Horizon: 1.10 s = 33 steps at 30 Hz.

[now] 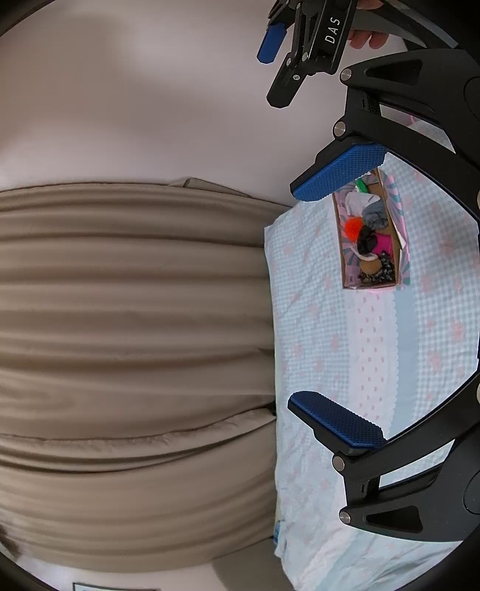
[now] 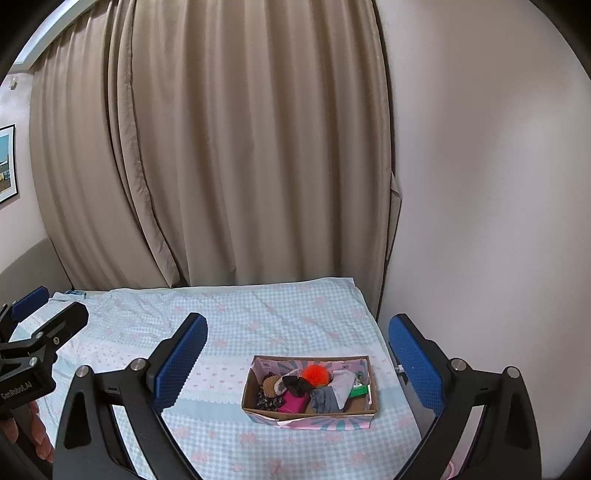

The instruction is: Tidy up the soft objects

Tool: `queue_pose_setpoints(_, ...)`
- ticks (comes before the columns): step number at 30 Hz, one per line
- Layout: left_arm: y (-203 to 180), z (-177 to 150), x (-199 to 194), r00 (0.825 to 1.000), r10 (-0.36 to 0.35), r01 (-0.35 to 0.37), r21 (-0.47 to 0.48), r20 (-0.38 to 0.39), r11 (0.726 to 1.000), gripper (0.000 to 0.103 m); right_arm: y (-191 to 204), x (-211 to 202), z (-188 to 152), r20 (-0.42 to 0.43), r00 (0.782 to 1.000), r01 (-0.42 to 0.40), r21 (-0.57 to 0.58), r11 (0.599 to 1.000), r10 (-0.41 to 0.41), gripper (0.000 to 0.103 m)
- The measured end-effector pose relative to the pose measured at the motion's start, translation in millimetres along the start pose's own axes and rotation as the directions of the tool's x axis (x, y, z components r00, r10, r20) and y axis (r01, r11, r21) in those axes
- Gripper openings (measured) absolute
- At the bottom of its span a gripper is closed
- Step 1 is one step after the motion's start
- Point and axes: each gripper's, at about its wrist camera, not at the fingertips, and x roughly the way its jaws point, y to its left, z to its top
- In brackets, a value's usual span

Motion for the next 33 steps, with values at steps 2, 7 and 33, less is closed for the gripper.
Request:
queue_pose_setpoints(2, -0.3, 0.7, -0.2, 1.000, 0.001, -0.001, 0.001, 0.004, 1.000, 0.102, -0.3, -0.2, -0.1, 0.000, 1.000, -0.001, 0.002, 1.000, 0.001, 0.098)
queue_pose_setpoints(7, 0.6, 1.4, -0.1, 1.000, 0.002, -0.002, 0.001, 0.011, 1.000, 0.102, 2.2, 4.8, 3.2, 0.001, 1.000, -0.003, 0.006, 1.000, 0.003, 0.098)
queue_pose_setpoints(33, 0.4, 4.9, -3.7, 1.000, -0.005, 0.005, -0.005, 0.020, 1.000, 0.102, -1.7, 5.3, 2.0, 0.011, 1.000, 0.001, 0.020, 1.000, -0.001, 0.098)
